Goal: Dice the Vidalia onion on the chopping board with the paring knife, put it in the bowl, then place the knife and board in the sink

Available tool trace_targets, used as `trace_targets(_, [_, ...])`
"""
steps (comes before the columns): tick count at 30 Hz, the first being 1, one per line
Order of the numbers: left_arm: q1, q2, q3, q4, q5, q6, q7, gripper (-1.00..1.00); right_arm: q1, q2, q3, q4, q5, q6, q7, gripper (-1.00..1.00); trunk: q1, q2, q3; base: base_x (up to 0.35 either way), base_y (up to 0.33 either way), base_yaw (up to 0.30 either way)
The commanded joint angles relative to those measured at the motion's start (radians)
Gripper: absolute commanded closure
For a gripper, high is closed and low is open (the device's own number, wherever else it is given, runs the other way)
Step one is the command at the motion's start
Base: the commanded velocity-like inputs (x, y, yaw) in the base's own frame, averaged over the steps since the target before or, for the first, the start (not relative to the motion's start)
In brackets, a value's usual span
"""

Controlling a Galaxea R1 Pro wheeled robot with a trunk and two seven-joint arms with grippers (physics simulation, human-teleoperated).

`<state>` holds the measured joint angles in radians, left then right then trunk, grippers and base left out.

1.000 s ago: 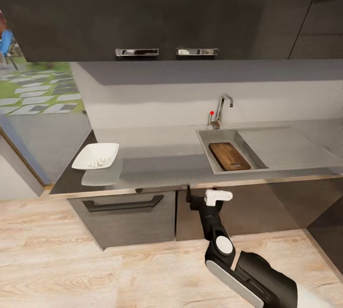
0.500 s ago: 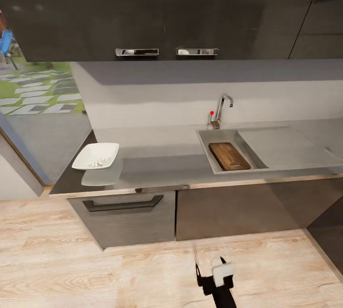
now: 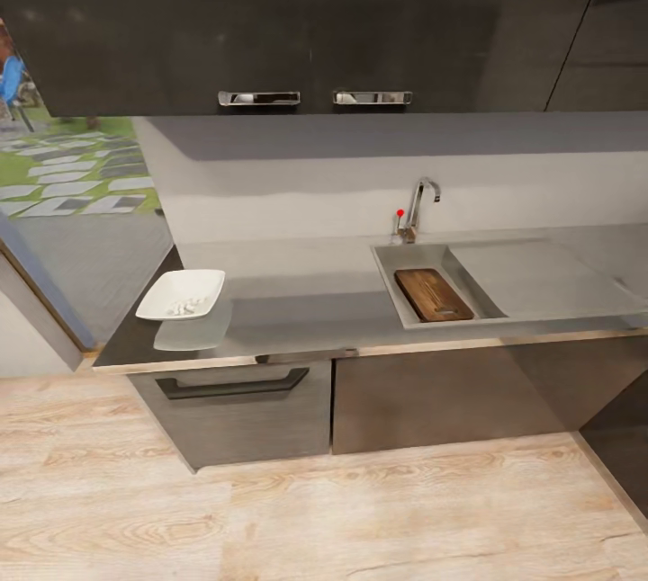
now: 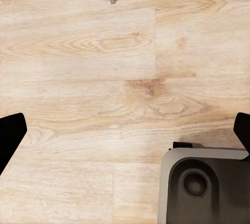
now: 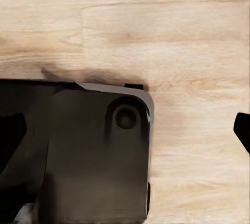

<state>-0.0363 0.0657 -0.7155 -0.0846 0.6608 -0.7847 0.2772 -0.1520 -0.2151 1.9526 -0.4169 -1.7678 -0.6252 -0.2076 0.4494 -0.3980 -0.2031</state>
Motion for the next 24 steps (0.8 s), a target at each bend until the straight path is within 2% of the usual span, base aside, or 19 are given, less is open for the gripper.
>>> trace_targets(1, [0.0, 0.0, -0.008, -0.001, 0.0, -0.001, 0.01, -1.0, 0.001, 0.005, 0.007, 0.025, -0.032, 0.02, 0.004, -1.0, 0.001, -0.002, -0.002, 0.0, 0.0, 0.0])
trace_targets(2, [0.0, 0.001, -0.008, -0.001, 0.001, -0.001, 0.01, -1.0, 0.004, 0.024, 0.004, 0.071, -0.062, 0.055, 0.025, -1.0, 0.001, -0.002, -0.002, 0.0, 0.0, 0.0])
trace_targets(5, [-0.001, 0.002, -0.008, -0.001, 0.002, -0.001, 0.01, -1.0, 0.006, 0.075, 0.001, 0.169, -0.088, 0.087, 0.085, -1.0, 0.001, -0.002, -0.002, 0.0, 0.0, 0.0])
trace_targets(9, [-0.001, 0.0, -0.008, -0.001, 0.002, -0.001, 0.01, -1.0, 0.006, 0.098, -0.009, 0.208, -0.096, 0.096, 0.119, -1.0, 0.001, -0.002, -0.002, 0.0, 0.0, 0.0])
trace_targets(21, [0.0, 0.0, -0.014, 0.003, 0.0, -0.002, 0.003, -1.0, 0.006, 0.1, -0.007, 0.216, -0.091, 0.094, 0.116, -1.0, 0.001, -0.002, -0.002, 0.0, 0.0, 0.0])
trace_targets(24, [0.001, -0.001, -0.015, 0.062, 0.0, -0.002, 0.002, -1.0, 0.006, 0.1, -0.007, 0.216, -0.091, 0.094, 0.116, -1.0, 0.001, -0.002, -0.002, 0.0, 0.0, 0.0])
